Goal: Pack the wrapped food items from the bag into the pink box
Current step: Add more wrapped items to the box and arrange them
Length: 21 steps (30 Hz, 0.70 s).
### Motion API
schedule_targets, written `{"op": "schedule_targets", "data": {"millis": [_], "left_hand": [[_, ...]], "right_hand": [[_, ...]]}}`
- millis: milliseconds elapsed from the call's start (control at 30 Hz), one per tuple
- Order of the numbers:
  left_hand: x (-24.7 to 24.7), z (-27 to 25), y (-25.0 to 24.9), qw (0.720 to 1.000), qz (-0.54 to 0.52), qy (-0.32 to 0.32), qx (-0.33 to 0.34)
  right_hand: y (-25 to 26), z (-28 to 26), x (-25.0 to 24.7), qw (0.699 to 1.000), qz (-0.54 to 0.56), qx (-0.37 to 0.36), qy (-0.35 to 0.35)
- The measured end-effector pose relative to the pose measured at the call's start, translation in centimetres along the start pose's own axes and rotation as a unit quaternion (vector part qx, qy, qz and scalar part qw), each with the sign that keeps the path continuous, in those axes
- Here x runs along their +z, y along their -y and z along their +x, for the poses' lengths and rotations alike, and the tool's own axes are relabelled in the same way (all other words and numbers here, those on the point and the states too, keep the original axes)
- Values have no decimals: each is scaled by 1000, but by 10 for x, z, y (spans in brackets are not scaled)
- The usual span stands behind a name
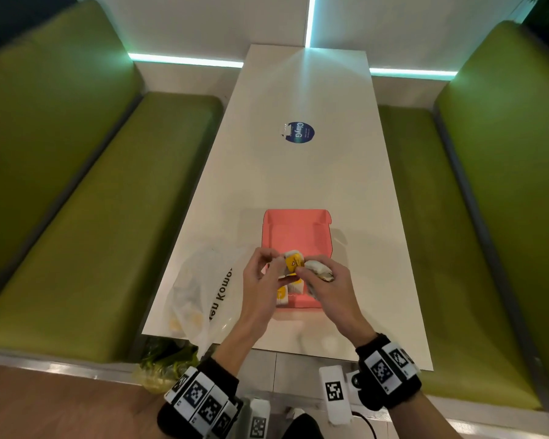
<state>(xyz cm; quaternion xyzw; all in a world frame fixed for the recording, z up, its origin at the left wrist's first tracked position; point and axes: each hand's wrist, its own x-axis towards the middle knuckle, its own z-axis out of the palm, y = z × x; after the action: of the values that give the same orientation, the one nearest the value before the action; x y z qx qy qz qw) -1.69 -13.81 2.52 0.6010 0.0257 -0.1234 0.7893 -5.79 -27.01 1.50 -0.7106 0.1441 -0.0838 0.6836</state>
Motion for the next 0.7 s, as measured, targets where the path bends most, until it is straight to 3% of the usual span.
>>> {"op": "schedule_targets", "data": {"millis": [167,400,567,700], "left_hand": [[-11,3,-5,992,106,48,47],[-30,8,-20,948,278,112,108],[-42,12,-24,920,339,150,126],[-46,11,-21,913,355,157,123]], "right_hand": [[2,1,-1,1000,-13,-12,-1],[17,7,-16,999,-47,-17,-4],[54,3,-25,995,-77,-54,44],[86,-3,-26,994,-60,-71,57]]}}
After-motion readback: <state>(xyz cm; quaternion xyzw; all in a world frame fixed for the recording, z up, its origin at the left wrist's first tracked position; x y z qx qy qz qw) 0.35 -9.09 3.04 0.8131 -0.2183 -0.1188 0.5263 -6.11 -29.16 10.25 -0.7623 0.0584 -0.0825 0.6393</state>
